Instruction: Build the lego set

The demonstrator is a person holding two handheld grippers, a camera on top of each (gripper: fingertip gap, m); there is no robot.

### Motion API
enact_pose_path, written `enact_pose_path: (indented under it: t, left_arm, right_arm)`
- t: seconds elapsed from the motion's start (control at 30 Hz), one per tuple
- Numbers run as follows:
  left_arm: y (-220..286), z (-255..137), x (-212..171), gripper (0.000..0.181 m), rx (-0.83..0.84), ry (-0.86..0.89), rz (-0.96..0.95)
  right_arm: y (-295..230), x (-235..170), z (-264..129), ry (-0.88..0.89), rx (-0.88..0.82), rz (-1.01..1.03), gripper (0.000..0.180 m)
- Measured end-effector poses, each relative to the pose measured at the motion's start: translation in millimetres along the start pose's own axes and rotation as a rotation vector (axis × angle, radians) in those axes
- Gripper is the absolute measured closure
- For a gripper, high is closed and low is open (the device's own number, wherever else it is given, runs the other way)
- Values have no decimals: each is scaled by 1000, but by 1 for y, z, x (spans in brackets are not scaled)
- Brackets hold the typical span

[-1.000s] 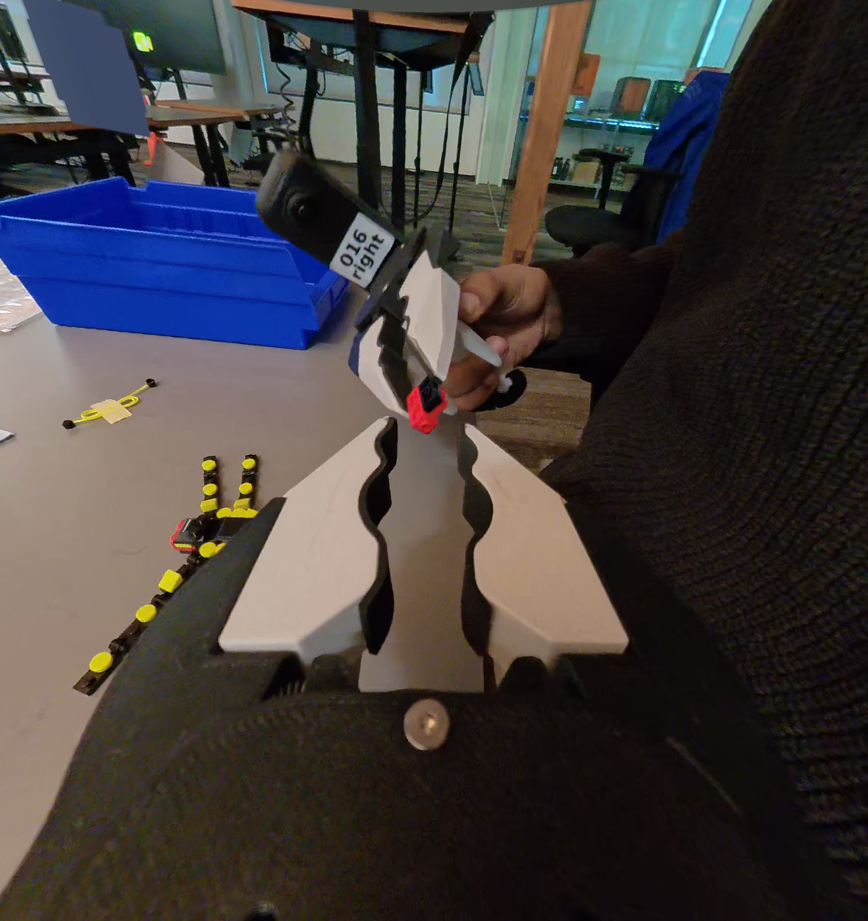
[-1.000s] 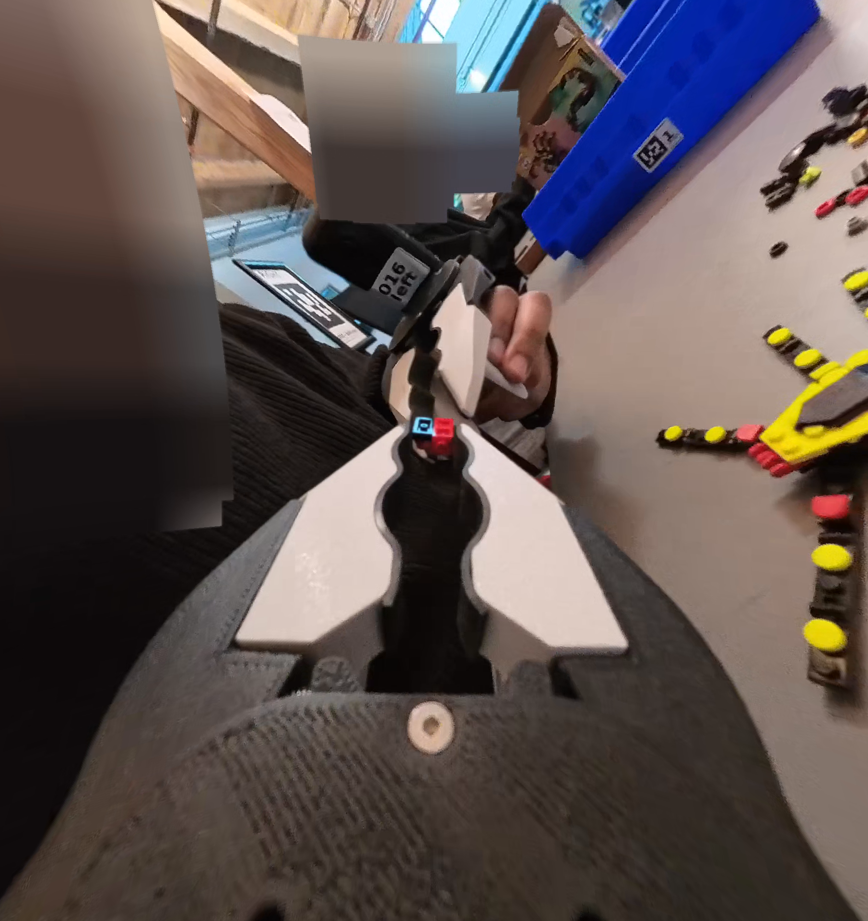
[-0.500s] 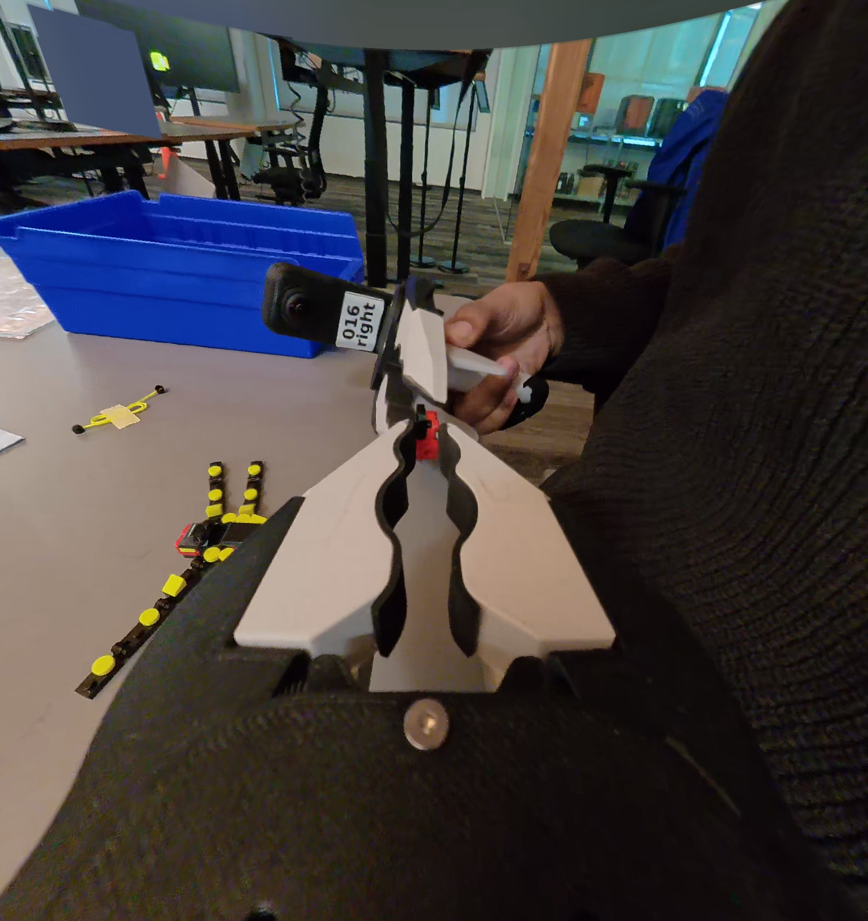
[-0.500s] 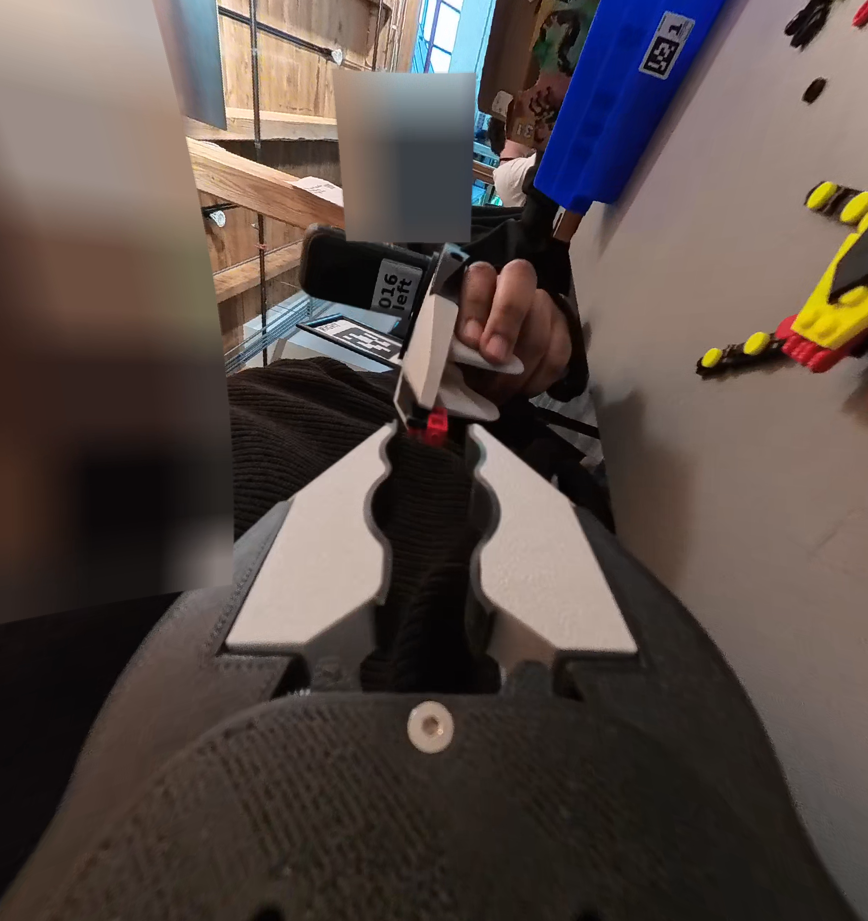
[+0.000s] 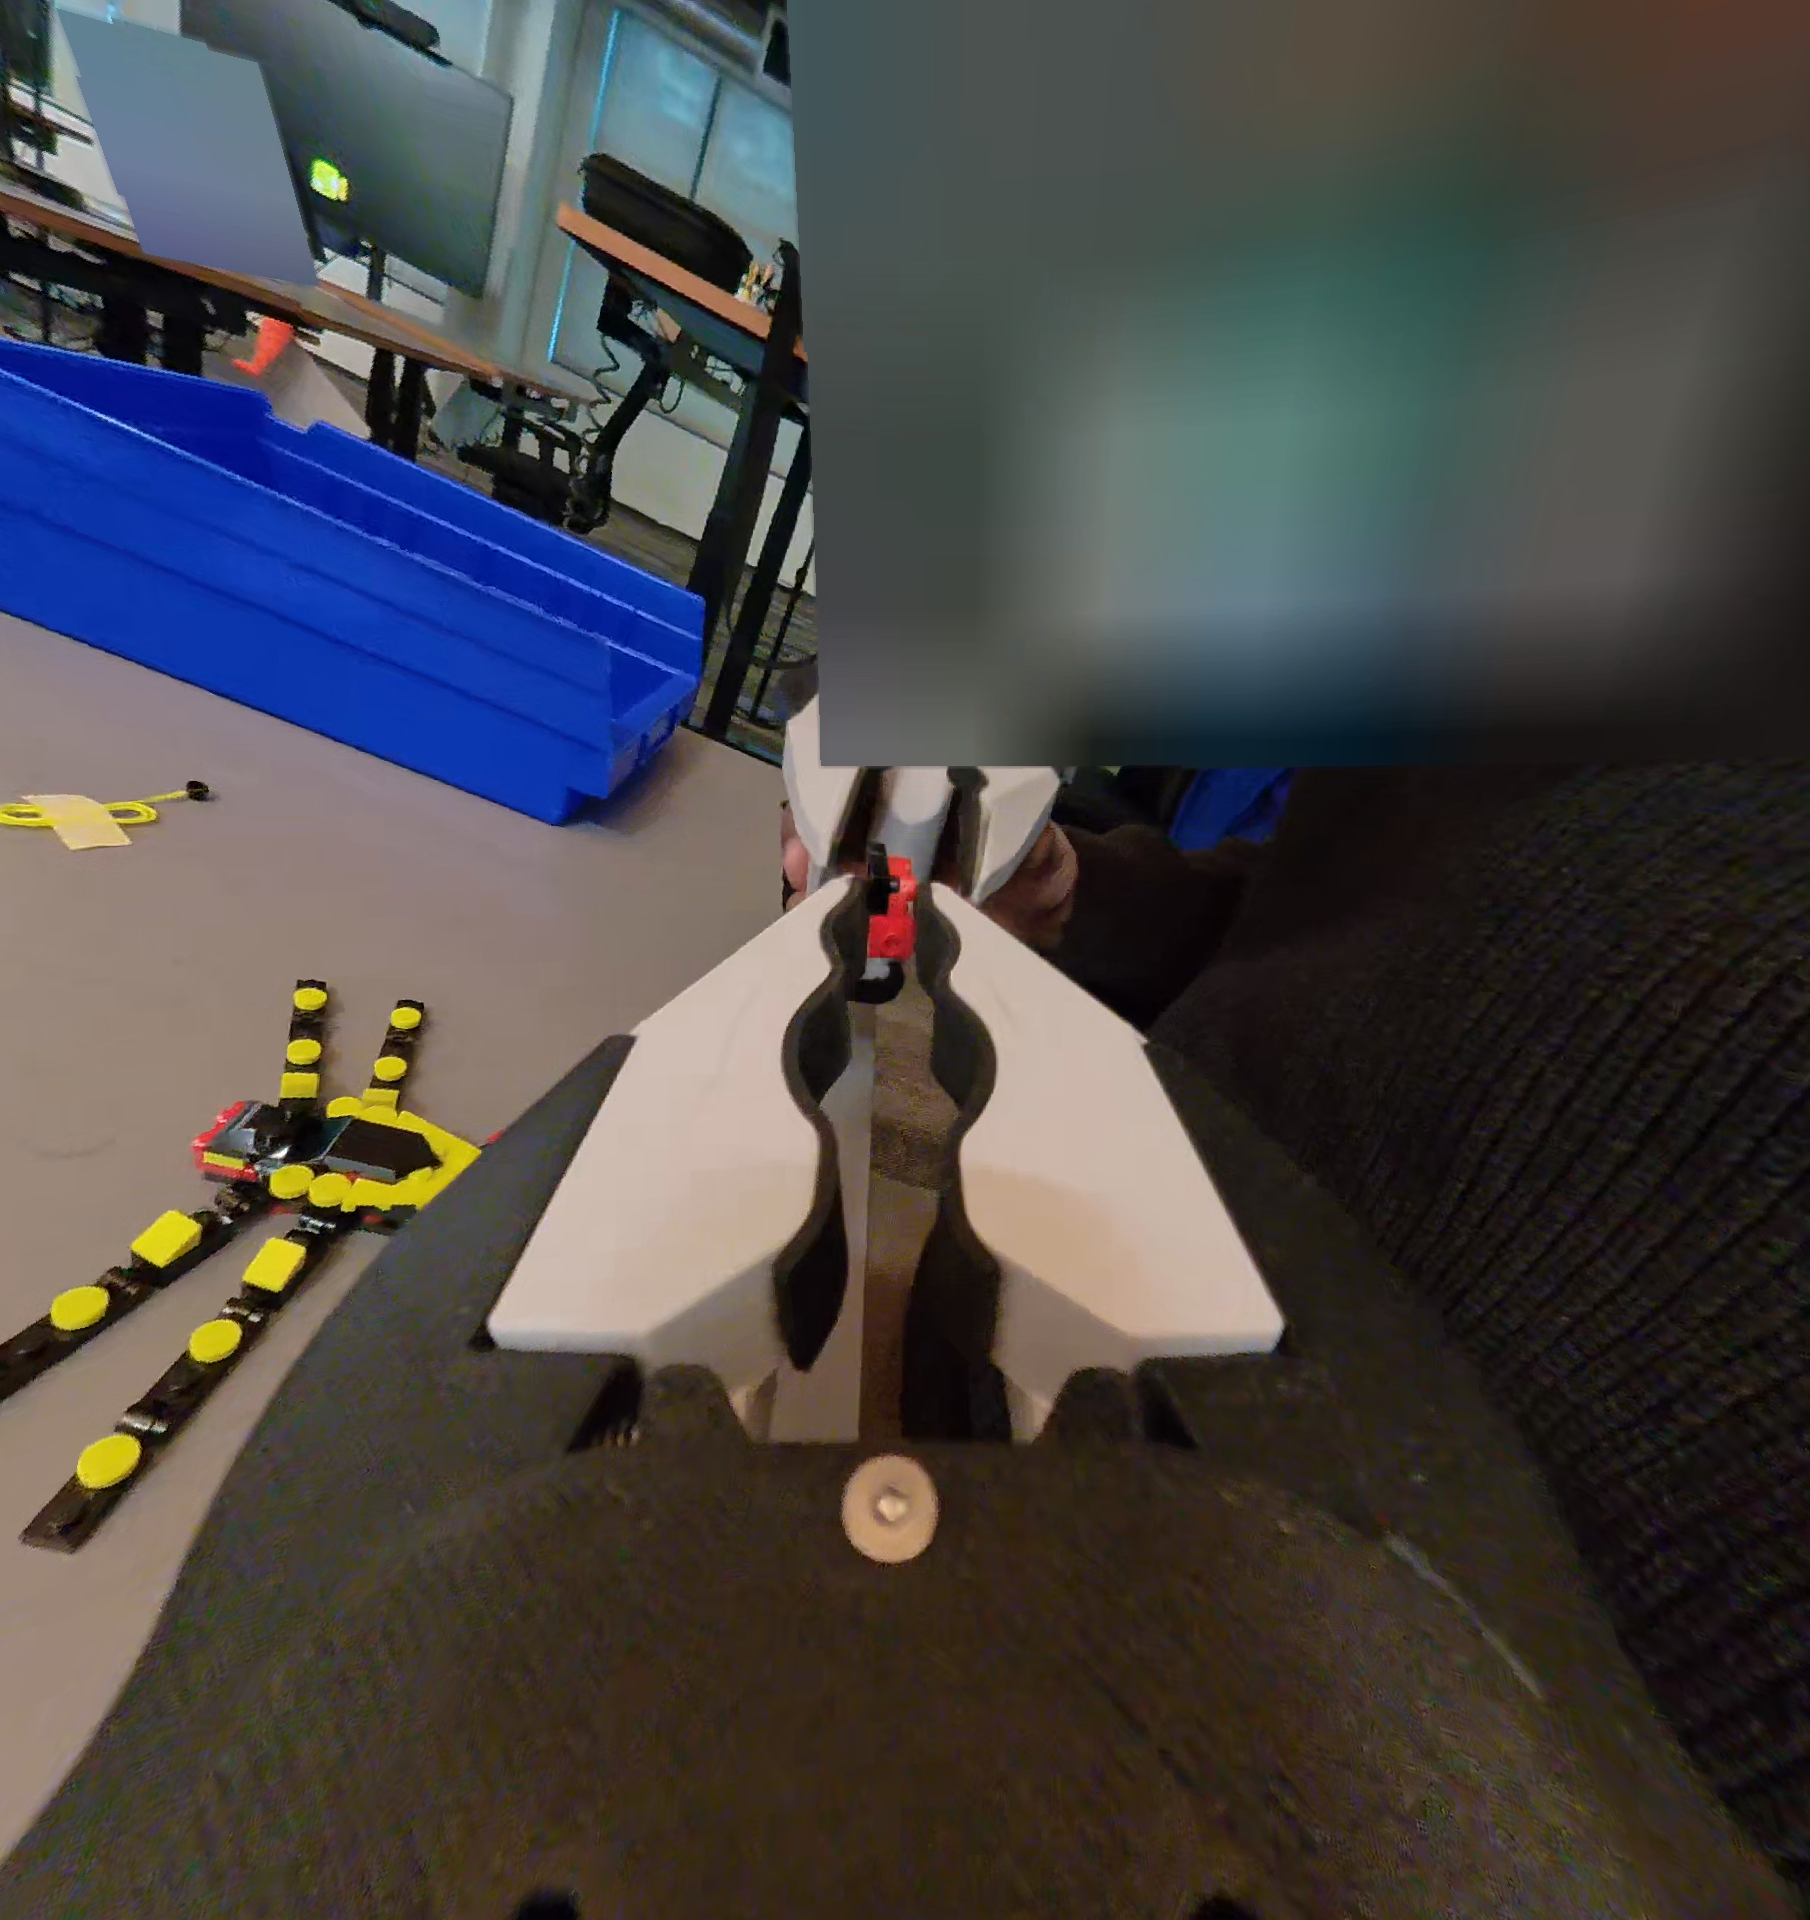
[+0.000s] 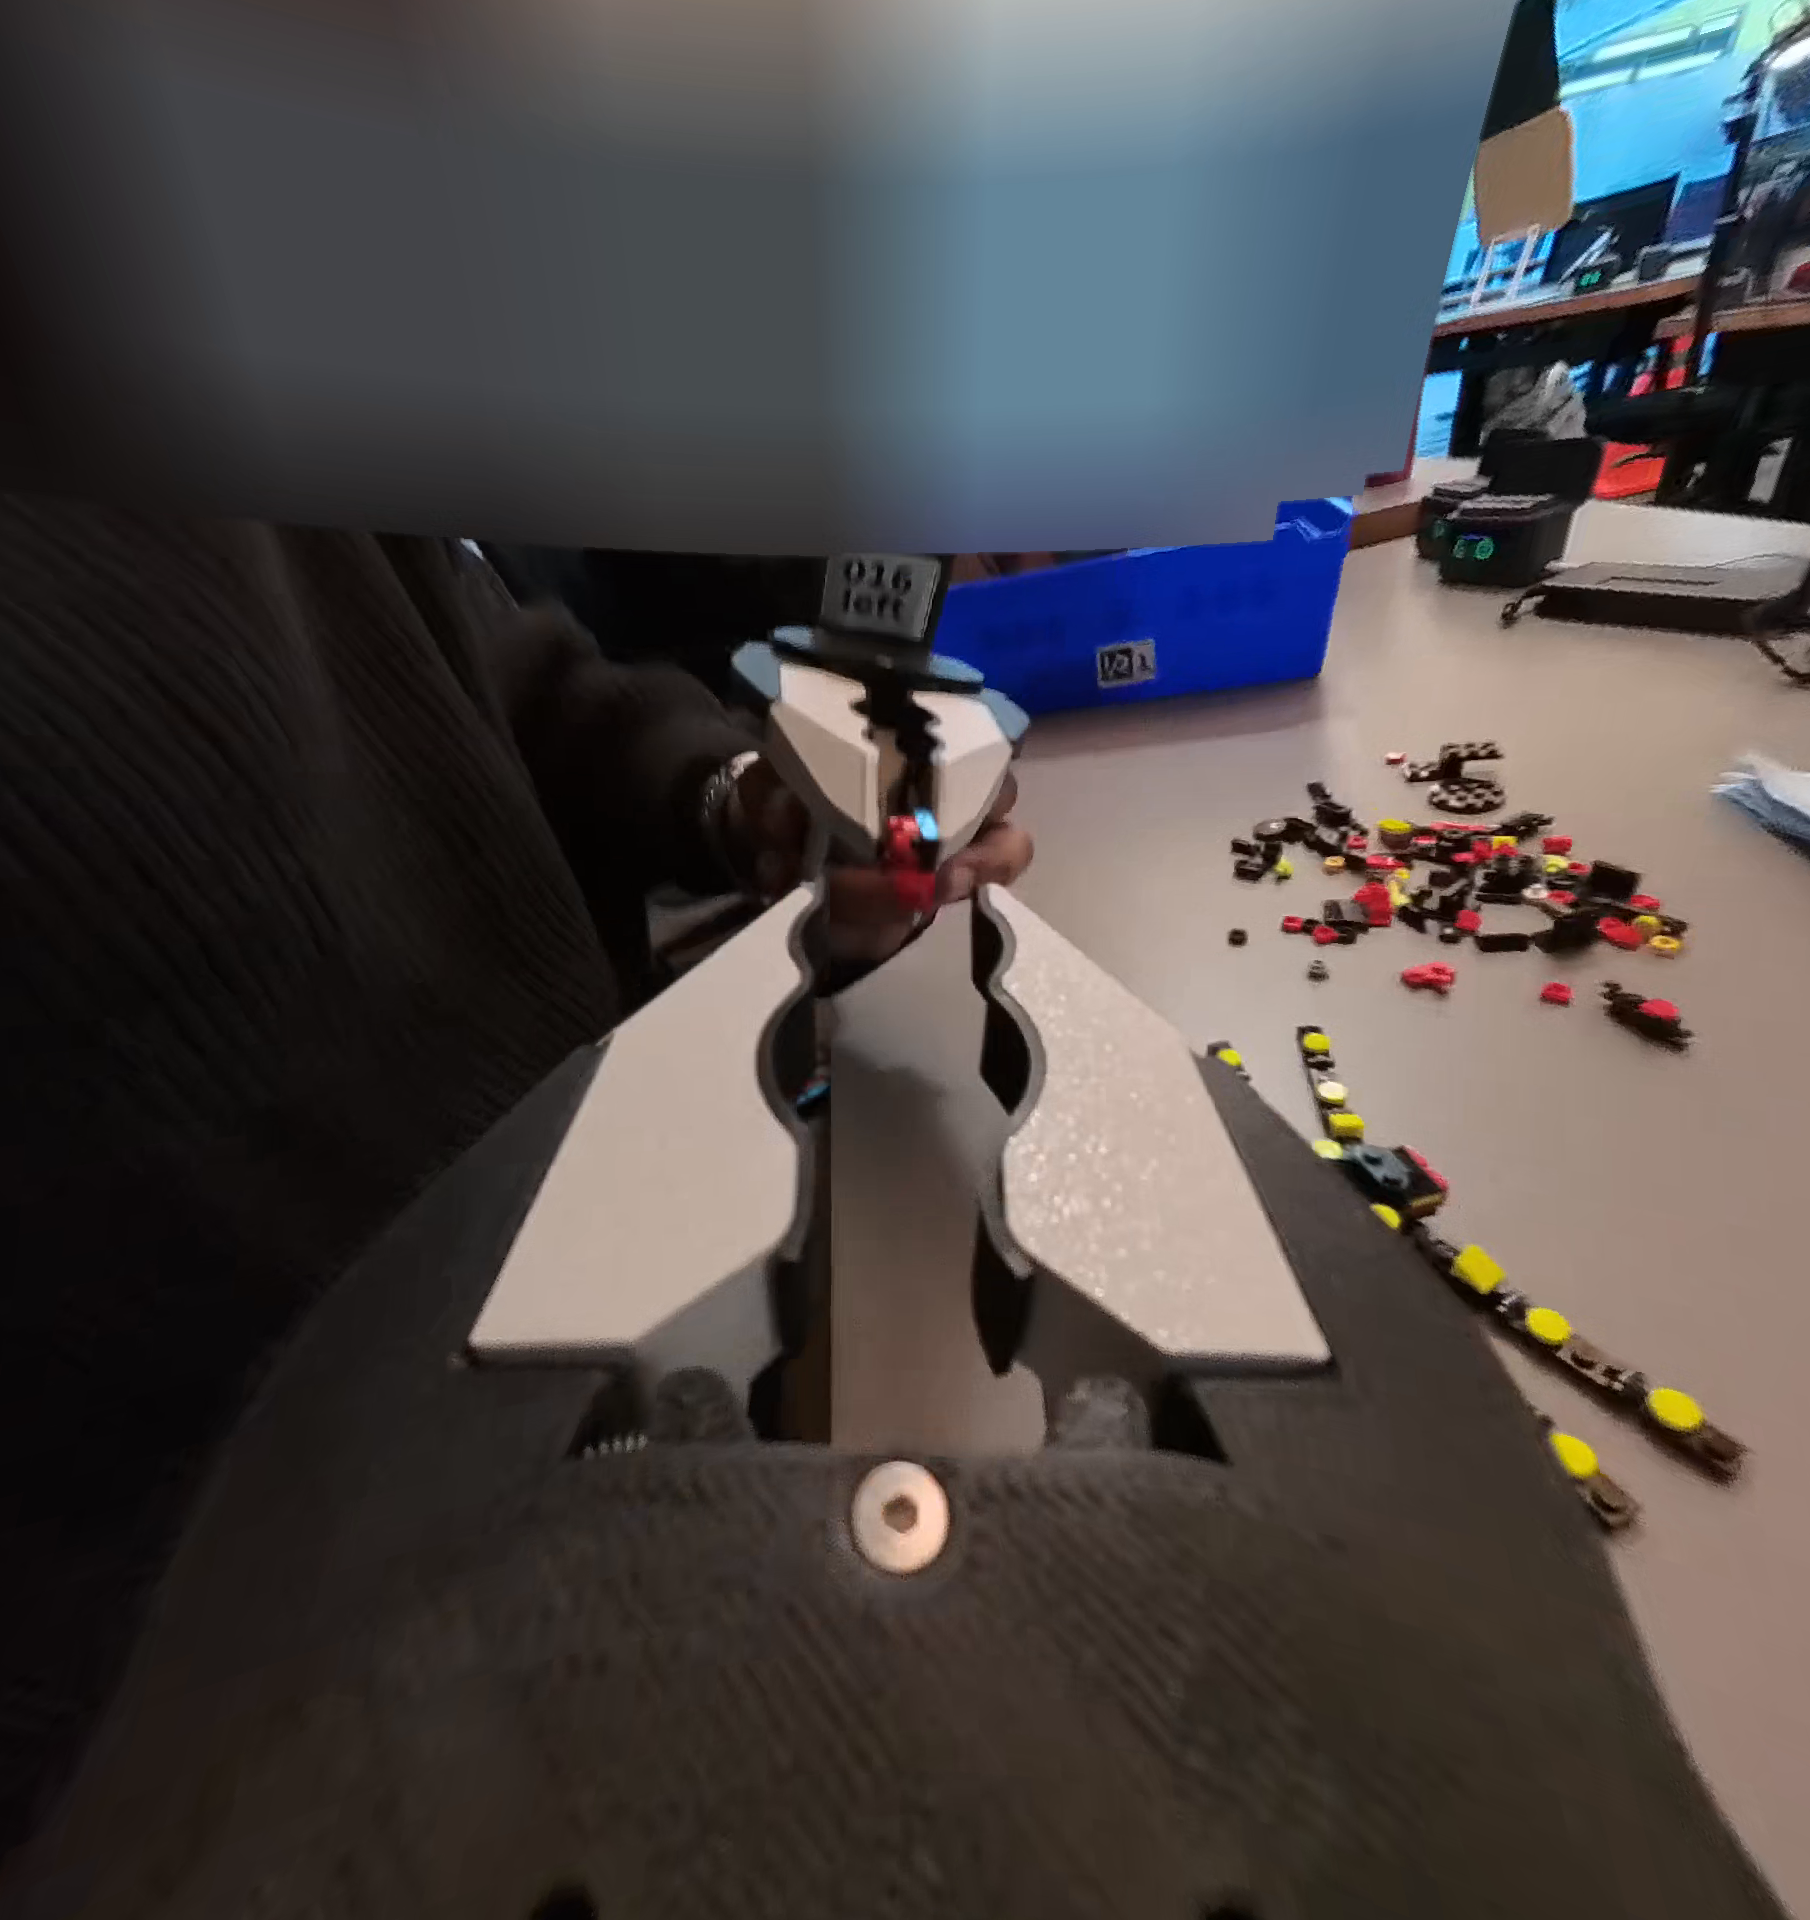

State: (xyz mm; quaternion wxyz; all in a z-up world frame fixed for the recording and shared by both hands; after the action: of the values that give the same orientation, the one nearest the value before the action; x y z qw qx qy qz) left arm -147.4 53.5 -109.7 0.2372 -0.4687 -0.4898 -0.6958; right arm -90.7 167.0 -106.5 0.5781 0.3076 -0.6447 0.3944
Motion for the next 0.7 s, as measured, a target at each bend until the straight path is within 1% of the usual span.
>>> enact_pose_path:
  t: [0.07,0.33,0.47,0.57,0.7]
  left_arm:
    - [1,0,0,176,-12,5,-5]
    - [4,3,-3,176,-46,-6,-26]
    - [4,4,-2,176,-56,5,-50]
    - [4,5,-2,176,-62,9,-60]
    - [4,6,-3,176,-64,9,-63]
  right_arm:
    - [-1,-2,3,-17,10,6,157]
    - [-2,-3,5,5,53,86,162]
    - [-3,-4,8,-10,58,84,164]
    - [-5,-5,8,-23,59,75,172]
    - [-4,-5,7,-25,54,73,173]
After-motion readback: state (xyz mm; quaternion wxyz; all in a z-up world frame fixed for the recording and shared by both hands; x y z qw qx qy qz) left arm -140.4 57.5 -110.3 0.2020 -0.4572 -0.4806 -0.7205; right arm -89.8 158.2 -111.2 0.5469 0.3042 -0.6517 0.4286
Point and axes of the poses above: each gripper's, where its closed fingertips meet, z out along the fingers, x out of its top, y = z × x across the jaws, the point moved 6 cm from there along -z, back along the fingers, and after that the axes turned 3 degrees about -z, right-handed, at the moved point
